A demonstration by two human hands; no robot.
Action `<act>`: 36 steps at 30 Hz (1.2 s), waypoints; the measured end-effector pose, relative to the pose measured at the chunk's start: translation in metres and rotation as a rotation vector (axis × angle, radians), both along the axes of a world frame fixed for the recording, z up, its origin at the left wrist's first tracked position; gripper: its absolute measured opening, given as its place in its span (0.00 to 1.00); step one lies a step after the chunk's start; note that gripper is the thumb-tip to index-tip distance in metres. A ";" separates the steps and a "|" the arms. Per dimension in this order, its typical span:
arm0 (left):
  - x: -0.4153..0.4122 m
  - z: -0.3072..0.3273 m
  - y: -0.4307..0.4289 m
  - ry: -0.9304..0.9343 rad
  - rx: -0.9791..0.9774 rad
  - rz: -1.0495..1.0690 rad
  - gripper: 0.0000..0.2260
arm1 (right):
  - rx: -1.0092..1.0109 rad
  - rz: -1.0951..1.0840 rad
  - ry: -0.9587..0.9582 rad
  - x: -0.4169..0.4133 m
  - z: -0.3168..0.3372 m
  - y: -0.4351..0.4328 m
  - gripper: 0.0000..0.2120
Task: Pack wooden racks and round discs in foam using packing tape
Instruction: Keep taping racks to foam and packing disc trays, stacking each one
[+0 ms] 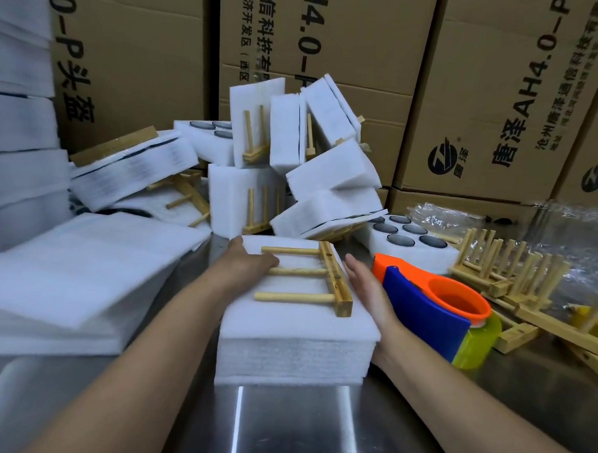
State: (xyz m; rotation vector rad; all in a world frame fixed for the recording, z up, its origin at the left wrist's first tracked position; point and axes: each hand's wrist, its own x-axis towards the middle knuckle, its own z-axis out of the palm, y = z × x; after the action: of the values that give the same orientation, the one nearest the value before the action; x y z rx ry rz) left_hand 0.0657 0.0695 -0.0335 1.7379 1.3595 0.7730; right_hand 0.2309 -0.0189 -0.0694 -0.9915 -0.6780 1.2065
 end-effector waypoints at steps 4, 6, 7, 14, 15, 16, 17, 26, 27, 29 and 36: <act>0.003 -0.004 0.001 0.102 0.065 -0.030 0.32 | 0.012 -0.011 0.018 0.001 0.000 0.001 0.12; 0.002 -0.004 0.001 0.093 0.055 -0.049 0.31 | 0.026 -0.010 0.016 0.003 -0.001 0.002 0.13; 0.000 -0.004 0.001 0.070 0.051 -0.049 0.32 | 0.024 -0.006 0.020 0.005 -0.003 0.004 0.15; -0.007 0.003 0.004 -0.480 -0.279 -0.049 0.19 | -0.010 0.005 -0.016 0.003 0.000 -0.001 0.14; -0.009 0.003 0.004 -0.555 -0.332 -0.050 0.16 | -0.013 0.011 -0.016 0.003 0.000 -0.001 0.15; -0.010 0.000 0.006 -0.596 -0.358 -0.044 0.15 | -0.014 0.015 -0.015 0.002 0.001 -0.002 0.16; -0.010 -0.001 0.007 -0.621 -0.369 -0.030 0.15 | -0.012 0.017 -0.013 0.001 0.002 -0.003 0.17; -0.005 -0.013 0.008 -0.788 -0.321 -0.012 0.20 | -0.010 0.080 -0.007 -0.002 0.005 -0.008 0.20; -0.006 -0.016 0.009 -0.814 -0.337 -0.022 0.20 | -0.006 0.085 -0.005 -0.002 0.005 -0.008 0.20; -0.005 -0.018 0.009 -0.852 -0.348 -0.024 0.21 | 0.007 0.094 0.005 -0.004 0.006 -0.009 0.20; 0.004 -0.005 0.009 -1.062 -0.434 0.065 0.20 | 0.231 0.114 0.122 -0.001 0.024 -0.016 0.15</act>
State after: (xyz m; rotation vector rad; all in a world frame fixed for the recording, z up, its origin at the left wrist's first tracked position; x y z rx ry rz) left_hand 0.0700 0.0782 -0.0381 0.7154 0.7414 1.1043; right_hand 0.2297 -0.0353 -0.0459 -0.6890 -0.7656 1.2458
